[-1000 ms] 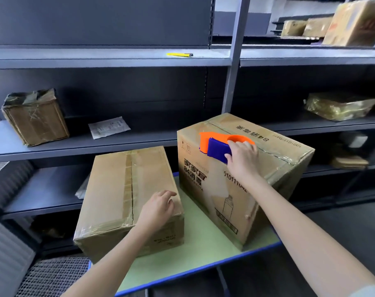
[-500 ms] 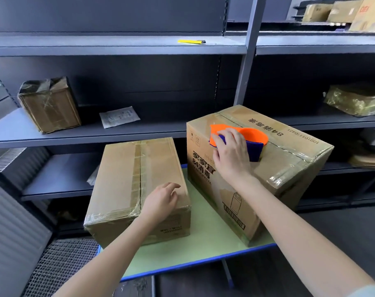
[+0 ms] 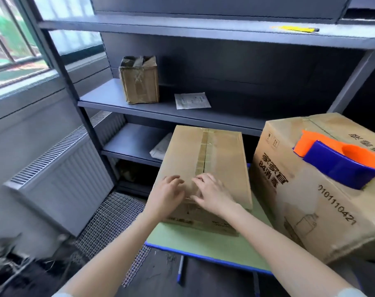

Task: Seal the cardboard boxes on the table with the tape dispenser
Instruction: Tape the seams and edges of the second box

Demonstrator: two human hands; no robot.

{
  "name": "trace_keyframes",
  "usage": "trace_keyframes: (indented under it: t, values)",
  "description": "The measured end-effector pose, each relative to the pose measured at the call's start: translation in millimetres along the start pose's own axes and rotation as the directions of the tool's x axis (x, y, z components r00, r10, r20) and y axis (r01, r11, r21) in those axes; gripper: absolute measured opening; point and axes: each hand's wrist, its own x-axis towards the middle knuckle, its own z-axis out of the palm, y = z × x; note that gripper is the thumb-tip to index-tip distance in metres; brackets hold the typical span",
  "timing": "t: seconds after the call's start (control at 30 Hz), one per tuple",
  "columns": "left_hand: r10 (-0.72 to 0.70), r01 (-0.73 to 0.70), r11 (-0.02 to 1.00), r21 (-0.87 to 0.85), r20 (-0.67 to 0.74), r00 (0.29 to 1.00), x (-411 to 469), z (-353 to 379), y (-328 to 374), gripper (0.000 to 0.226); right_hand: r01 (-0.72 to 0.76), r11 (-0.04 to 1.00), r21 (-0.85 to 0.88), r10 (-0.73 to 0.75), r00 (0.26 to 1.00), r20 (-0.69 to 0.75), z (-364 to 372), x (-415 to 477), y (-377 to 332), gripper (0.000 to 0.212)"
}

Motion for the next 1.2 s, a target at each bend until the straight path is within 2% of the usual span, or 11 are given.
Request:
trace_keyframes:
  t: [0.13,0.23,0.33,0.43,0.6,0.8,0.97,1.1,1.2]
  values:
    - [-0.103,0.104,0.991,0.079,-0.014,0.995,-8.9,-3.1,-31.4,0.070,0.067,0.993,-0.093,-0.056,0.991,0.124,22.0,21.1,-16.5,0.074]
    - [-0.237,0.240,0.971,-0.021,0.103,0.966,-8.7,0.7,-43.4,0.086,0.059,0.991,-0.118,-0.040,0.987,0.159,33.7,34.2,-24.1,0.075]
    - [-0.224,0.249,0.957,-0.146,0.169,0.960,-7.5,6.6,-46.2,0.087,0.031,0.991,-0.128,-0.012,0.989,0.149,40.3,35.5,-24.0,0.069]
    - [-0.170,0.209,0.936,-0.284,0.154,0.973,-3.3,20.3,-51.6,0.084,0.035,0.989,-0.147,-0.015,0.990,0.138,41.8,32.6,-21.6,0.066]
    - [-0.157,0.172,0.943,-0.284,0.075,0.985,0.3,24.4,-58.0,0.078,0.046,0.989,-0.139,-0.024,0.988,0.153,37.0,31.8,-25.5,0.064]
    - [-0.088,0.084,0.973,-0.214,-0.011,0.996,-3.4,10.0,-43.6,0.074,0.055,0.995,-0.078,-0.046,0.993,0.113,27.4,22.8,-22.9,0.065]
    - [0.020,-0.026,0.997,-0.075,-0.086,0.996,-8.8,-28.1,-34.5,0.072,0.059,0.997,0.042,-0.059,0.998,0.000,17.6,14.4,-37.9,0.067]
    - [0.141,-0.126,0.985,0.117,-0.126,0.982,-5.5,-58.7,-19.3,0.073,0.120,0.960,0.253,-0.078,0.982,-0.170,11.6,6.0,-39.4,0.070]
    - [0.235,-0.194,0.950,0.245,-0.152,0.960,-0.5,-70.1,-2.4,0.080,0.149,0.888,0.435,-0.026,0.961,-0.276,4.6,-2.2,-35.1,0.077]
